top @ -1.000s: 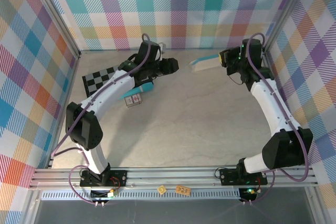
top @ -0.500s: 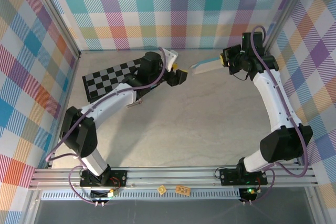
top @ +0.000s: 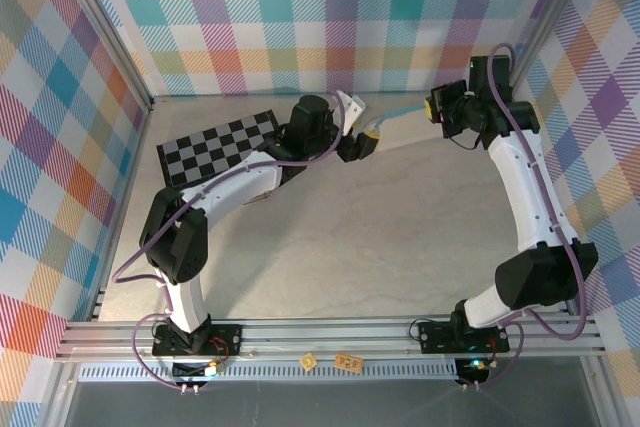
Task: Fold the paper box
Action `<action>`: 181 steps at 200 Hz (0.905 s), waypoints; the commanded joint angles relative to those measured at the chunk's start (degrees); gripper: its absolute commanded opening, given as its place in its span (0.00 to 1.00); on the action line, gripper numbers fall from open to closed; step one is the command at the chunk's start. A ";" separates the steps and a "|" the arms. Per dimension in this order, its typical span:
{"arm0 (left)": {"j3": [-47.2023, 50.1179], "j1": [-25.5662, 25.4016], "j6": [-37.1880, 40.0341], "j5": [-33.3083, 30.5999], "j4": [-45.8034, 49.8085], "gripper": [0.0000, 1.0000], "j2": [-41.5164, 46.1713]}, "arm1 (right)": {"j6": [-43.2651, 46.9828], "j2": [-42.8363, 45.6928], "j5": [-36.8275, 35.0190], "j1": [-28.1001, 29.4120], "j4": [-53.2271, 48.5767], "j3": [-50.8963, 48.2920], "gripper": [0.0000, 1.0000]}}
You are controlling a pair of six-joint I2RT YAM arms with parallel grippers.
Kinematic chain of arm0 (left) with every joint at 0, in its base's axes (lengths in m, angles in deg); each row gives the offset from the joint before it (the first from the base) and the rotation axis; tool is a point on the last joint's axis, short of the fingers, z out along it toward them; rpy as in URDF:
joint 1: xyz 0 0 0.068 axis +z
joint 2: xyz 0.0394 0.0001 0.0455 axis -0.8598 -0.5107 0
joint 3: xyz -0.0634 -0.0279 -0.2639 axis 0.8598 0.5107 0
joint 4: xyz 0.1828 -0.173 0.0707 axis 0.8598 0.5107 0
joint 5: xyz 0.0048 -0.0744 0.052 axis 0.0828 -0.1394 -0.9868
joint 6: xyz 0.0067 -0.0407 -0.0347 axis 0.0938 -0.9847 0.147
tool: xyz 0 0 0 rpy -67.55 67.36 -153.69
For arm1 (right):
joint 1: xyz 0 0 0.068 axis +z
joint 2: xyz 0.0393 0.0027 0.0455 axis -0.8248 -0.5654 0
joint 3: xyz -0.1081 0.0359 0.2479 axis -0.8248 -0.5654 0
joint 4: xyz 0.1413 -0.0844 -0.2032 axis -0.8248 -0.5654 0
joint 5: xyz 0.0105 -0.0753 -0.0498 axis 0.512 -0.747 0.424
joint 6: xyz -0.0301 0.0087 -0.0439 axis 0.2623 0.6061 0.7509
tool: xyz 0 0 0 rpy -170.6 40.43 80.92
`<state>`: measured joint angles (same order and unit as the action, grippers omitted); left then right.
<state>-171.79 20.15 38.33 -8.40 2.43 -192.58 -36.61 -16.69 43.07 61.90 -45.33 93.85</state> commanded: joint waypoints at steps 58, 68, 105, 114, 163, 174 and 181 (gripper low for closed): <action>-0.63 -1.45 6.44 -6.50 -3.95 0.63 -2.04 | -0.21 -0.48 4.25 -0.54 -5.57 4.50 0.00; -1.67 -1.47 5.77 -6.90 -4.80 0.62 -3.06 | -0.45 -0.71 4.61 -0.57 -6.27 5.10 0.00; -5.00 -1.47 3.16 -5.29 -5.77 0.42 -5.18 | -0.98 -0.86 5.31 -1.10 -6.95 6.18 0.00; -5.02 -1.56 2.37 -5.39 -5.94 0.33 -5.16 | -1.13 -1.16 5.74 -1.35 -7.45 6.72 0.00; -6.97 -1.31 -4.66 -4.22 -0.71 0.00 -2.73 | 1.70 -2.51 6.98 -2.79 -7.68 10.16 0.19; -10.05 -0.68 -8.18 -2.08 5.22 0.00 -2.49 | 2.64 -2.28 6.20 -3.46 -8.20 11.61 0.35; -12.00 0.06 -10.38 0.36 8.72 0.00 -2.33 | 3.37 -1.95 5.22 -3.72 -8.56 12.66 0.44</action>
<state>-177.03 18.95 36.23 -12.84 2.89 -197.56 -36.04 -19.25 48.60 59.67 -51.89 102.44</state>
